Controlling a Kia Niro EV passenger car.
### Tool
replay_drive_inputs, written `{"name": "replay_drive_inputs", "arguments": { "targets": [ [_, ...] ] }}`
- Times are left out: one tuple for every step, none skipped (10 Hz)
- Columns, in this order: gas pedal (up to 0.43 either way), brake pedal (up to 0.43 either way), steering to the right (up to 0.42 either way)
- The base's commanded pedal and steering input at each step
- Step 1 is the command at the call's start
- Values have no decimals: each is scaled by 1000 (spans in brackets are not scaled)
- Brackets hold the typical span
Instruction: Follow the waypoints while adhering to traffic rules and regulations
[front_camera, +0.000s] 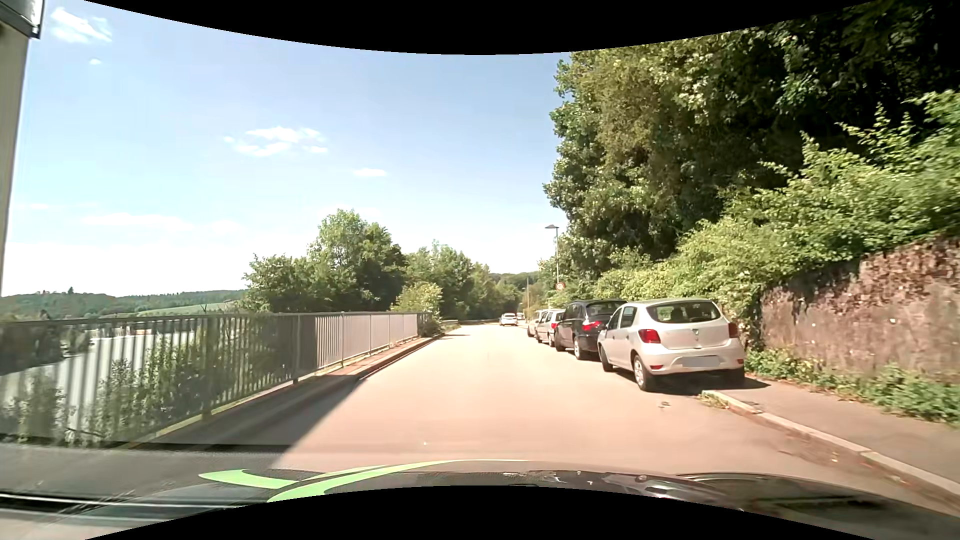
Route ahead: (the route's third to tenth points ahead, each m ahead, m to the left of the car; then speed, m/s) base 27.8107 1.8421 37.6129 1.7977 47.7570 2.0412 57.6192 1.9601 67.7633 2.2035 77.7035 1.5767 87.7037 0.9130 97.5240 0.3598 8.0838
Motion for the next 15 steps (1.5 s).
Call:
{"name": "replay_drive_inputs", "arguments": {
  "targets": [
    [98,0,0],
    [98,0,1],
    [98,0,0],
    [98,0,0],
    [98,0,0],
    [98,0,0],
    [98,0,0],
    [98,0,0],
    [98,0,0],
    [98,0,0],
    [98,0,0],
    [98,0,0],
    [87,0,0],
    [28,0,1],
    [20,0,0]
  ]
}}
